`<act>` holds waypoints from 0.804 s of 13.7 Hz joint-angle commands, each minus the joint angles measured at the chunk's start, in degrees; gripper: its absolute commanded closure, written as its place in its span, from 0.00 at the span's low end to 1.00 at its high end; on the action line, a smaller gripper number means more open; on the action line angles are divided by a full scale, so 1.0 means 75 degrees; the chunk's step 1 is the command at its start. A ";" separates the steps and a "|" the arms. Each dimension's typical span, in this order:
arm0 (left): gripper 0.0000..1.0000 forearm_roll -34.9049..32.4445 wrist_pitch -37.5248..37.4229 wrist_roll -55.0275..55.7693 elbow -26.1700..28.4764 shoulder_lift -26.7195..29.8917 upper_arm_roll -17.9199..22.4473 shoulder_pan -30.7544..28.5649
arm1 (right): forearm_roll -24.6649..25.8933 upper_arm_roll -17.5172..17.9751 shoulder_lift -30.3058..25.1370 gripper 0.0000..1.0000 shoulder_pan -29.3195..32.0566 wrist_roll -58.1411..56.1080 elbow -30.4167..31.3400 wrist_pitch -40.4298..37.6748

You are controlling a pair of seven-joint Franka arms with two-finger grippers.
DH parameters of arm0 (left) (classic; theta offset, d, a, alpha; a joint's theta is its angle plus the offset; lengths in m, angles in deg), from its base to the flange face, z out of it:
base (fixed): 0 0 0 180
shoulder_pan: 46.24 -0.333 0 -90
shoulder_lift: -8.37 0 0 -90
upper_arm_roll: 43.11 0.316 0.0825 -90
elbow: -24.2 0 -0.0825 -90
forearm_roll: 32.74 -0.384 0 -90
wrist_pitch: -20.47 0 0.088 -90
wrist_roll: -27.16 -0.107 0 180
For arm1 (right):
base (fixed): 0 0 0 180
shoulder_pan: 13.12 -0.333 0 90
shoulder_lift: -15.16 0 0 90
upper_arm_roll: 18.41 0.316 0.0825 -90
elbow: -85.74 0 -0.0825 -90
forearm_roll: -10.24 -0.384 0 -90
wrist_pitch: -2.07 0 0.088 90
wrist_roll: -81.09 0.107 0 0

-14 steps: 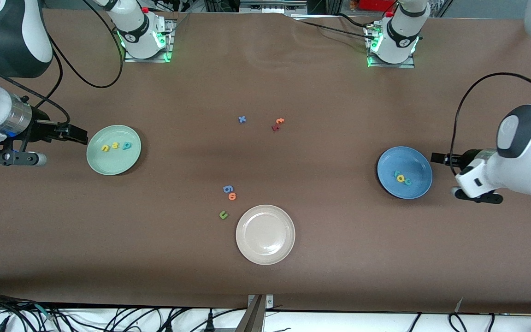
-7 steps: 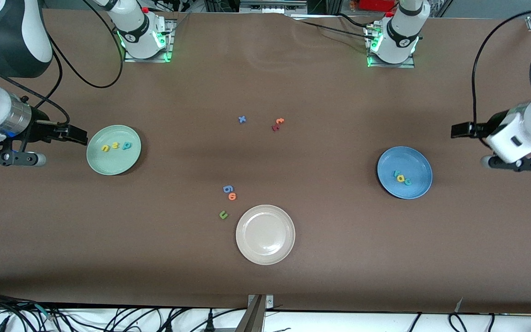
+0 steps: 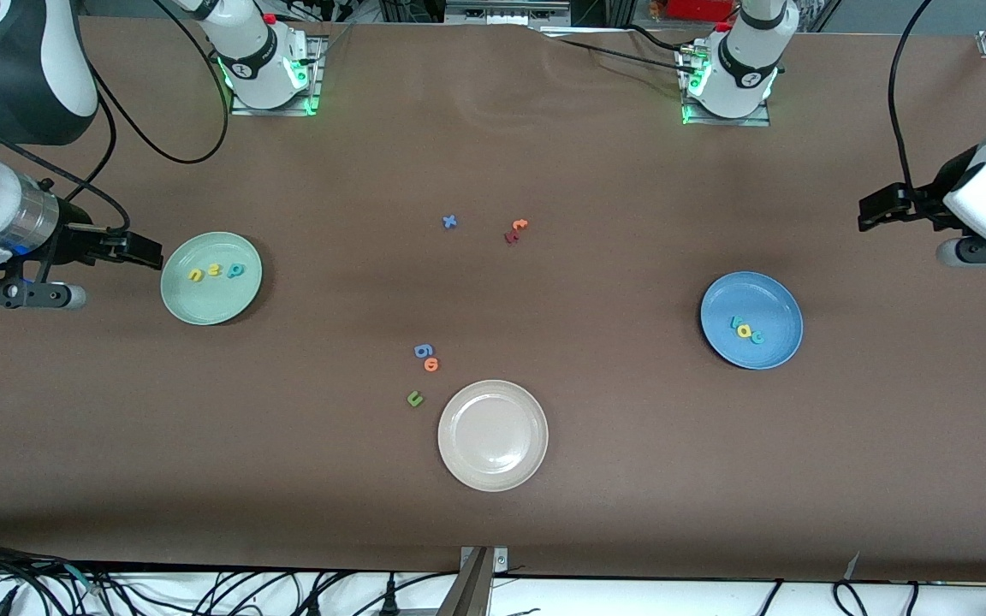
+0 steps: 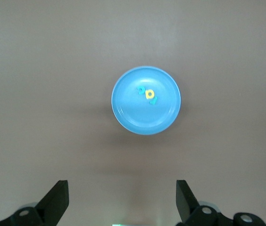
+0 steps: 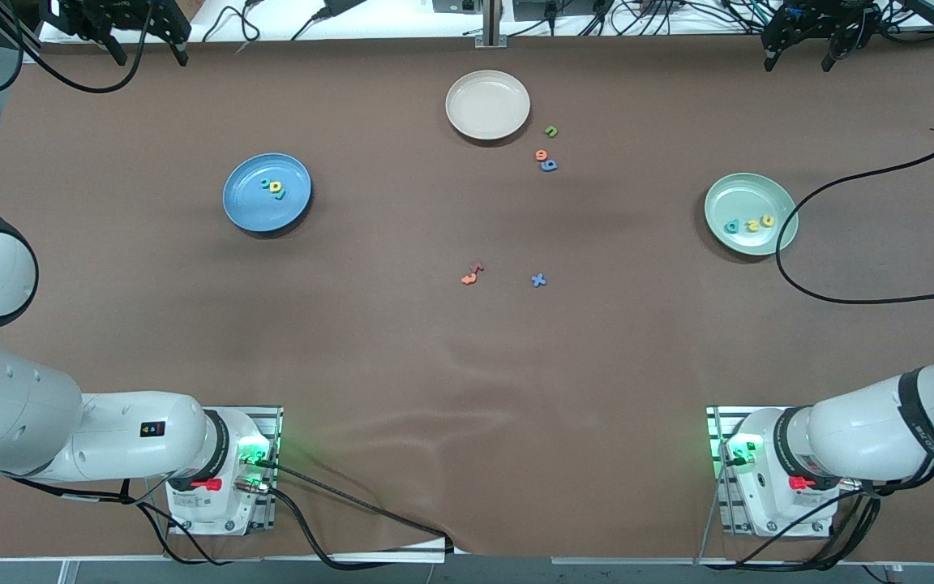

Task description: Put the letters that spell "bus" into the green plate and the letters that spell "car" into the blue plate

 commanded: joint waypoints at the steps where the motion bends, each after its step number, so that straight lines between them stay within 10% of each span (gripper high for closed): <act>1: 0.00 0.0218 0.0240 0.0090 0.0162 0.0232 0.0035 -0.0084 | 0.0004 -0.0042 0.0053 0.00 -0.0037 0.0029 -0.0113 -0.0025; 11: 0.00 0.0241 0.0099 0.0277 -0.0061 0.0115 0.0023 0.0022 | -0.0008 -0.0042 0.0053 0.00 -0.0037 0.0029 -0.0113 -0.0014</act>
